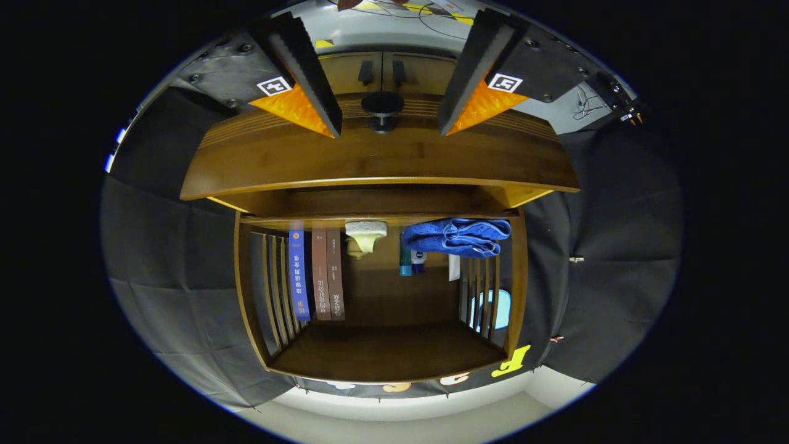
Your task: Pull open the drawer, take out the items inside it, and place them on the countertop above the cabinet.
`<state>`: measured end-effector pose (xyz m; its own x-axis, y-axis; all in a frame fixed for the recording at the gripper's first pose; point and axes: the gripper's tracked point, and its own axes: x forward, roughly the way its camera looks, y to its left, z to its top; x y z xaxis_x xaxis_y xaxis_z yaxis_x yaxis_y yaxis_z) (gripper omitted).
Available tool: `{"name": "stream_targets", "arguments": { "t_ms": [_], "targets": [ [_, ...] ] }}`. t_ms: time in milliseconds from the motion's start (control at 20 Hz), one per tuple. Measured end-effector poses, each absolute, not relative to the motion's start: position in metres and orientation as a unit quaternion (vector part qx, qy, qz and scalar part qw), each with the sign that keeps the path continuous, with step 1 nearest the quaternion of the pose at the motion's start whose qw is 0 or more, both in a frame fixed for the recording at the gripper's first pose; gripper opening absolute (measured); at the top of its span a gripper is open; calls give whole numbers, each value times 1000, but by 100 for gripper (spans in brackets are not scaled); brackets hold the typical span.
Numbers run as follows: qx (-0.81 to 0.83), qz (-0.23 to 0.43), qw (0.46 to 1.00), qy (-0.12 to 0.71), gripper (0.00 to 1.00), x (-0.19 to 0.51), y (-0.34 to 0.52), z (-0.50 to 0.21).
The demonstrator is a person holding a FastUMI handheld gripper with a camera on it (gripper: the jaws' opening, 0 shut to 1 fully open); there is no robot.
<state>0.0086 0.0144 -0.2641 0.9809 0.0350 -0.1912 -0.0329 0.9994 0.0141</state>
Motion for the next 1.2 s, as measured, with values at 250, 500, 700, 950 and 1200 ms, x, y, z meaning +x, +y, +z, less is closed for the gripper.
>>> {"name": "stream_targets", "arguments": {
  "t_ms": [250, 500, 700, 950, 1200],
  "targets": [
    [-13, -8, 996, 93, 99, 34, 11, -273],
    [-22, -9, 997, 70, 99, 39, 14, -264],
    [-24, -9, 996, 81, 99, 53, 14, -264],
    [-28, -10, 996, 82, 99, 80, 13, -266],
    [-30, -12, 995, 95, 99, 112, 14, -269]
  ]
}}
